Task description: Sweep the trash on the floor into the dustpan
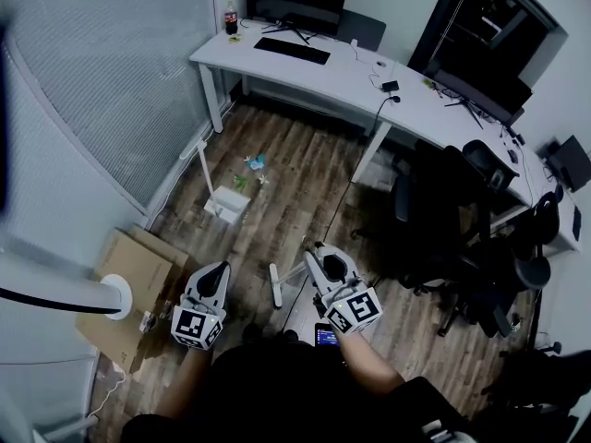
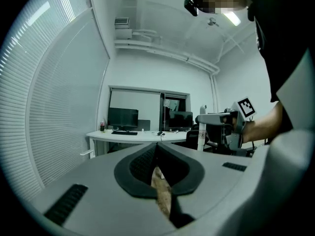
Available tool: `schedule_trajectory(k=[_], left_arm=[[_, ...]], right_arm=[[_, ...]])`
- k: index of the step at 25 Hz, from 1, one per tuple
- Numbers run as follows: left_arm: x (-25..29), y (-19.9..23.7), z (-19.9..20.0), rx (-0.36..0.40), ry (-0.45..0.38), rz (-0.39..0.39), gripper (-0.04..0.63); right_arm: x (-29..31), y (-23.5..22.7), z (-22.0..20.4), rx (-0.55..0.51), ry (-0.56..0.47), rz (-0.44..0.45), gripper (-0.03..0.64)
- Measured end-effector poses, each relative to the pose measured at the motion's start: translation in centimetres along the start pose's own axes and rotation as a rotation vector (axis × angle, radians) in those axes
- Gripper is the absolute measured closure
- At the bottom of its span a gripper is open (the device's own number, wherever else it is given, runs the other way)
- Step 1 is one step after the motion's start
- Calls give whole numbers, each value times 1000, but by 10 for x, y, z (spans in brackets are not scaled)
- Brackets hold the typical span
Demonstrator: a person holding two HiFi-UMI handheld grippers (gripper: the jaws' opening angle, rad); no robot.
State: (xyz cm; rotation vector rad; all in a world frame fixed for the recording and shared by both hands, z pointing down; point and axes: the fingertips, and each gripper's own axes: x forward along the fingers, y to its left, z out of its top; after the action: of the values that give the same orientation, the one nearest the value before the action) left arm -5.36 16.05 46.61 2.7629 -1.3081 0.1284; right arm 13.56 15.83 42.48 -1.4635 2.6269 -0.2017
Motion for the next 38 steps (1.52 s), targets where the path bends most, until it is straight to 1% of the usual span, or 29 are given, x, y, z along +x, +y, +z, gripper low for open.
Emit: schedule_trajectory(k=[4,9,12,15,19,23,30,34,38], left_arm=[[4,1,4,-33,-19,39,600],[8,-3,10,-42,-37,102,600],[11,-11,10,-42,-37,118,601],[14,-23,11,-30,-42,122,600],[19,-29,12,-17,-45,141,600],[20,-31,11,-13,-38,146,600],[43,-26,10,-25,-39,127,600],[65,-10,9,-33,-48,122,600],[90,19,9,-53,-46,117,600]], right_arm=[[6,-2,1,-1,1,29,506],[9,-3,8,-2,-26,91,506],[8,-7,9,4,-36,124,506],[3,-21,8,8,-35,140,506],[2,-39,9,17,-38,137,506],[0,-47,12,19,-39,133,506],[4,-68,18,24,-49,118,505],[20,-88,20,25,-47,98,505],[50,-106,19,25,-27,92,505]])
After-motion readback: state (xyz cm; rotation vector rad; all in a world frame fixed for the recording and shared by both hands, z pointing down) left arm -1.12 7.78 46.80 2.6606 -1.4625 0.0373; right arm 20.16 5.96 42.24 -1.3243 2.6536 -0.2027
